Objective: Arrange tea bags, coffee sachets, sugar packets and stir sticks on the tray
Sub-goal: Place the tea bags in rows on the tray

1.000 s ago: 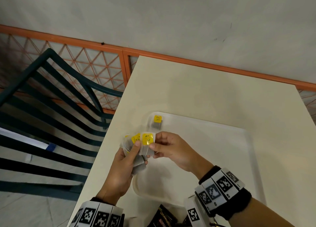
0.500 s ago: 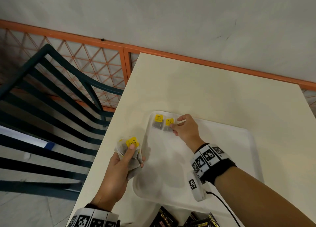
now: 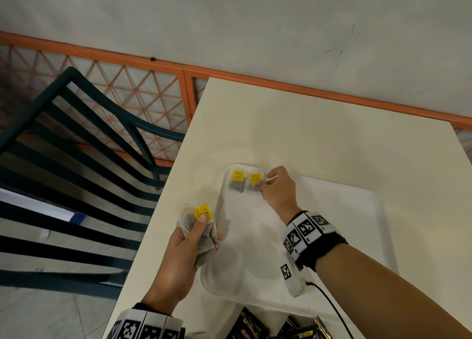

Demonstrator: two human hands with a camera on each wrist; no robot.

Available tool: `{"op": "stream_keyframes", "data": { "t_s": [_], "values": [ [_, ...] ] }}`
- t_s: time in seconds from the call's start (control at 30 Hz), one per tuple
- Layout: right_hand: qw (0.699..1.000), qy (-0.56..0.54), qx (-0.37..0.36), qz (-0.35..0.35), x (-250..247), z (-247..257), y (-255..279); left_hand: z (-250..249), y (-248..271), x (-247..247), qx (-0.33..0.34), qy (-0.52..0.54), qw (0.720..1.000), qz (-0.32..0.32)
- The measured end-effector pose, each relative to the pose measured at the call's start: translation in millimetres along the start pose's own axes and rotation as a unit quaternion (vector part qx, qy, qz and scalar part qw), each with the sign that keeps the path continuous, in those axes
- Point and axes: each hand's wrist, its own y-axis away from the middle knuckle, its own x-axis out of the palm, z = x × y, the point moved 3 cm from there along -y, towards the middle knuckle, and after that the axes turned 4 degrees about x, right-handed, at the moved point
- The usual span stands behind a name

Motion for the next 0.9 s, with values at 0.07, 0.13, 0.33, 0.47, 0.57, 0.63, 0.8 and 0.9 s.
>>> {"op": "stream_keyframes", "data": {
  "t_s": [0.07,0.13,0.33,0.47,0.57,0.63,0.8,0.9],
  "values": [
    [1.000,0.004,-0.005,0.000,0,1,1,0,0,1,-0.003,0.003,1.000,0.003],
    [1.000,0.019,-0.014,-0.005,-1,2,2,-1,-1,2,-0.005,0.002,1.000,0.010],
    [0.993,0.046,-0.111,0.024,1,24,33,-3,-4,4,0.000,-0.008,1.000,0.013],
    [0.961,-0.037,-0.112,0.250,15,41,76,-4,-6,8,0.002,-0.012,1.000,0.013],
    [0.932,-0.045,-0.100,0.345,22,42,95,0,-7,6,0.000,-0.052,0.999,0.014],
    [0.930,-0.052,-0.092,0.351,23,41,97,1,-6,2,0.003,-0.082,0.997,0.013],
    [0.929,-0.116,-0.063,0.345,21,40,94,-2,-2,-2,-0.010,-0.057,0.998,0.021],
    [0.926,-0.148,-0.052,0.344,19,40,93,-5,-1,-4,-0.005,-0.034,0.999,0.013]
  ]
}}
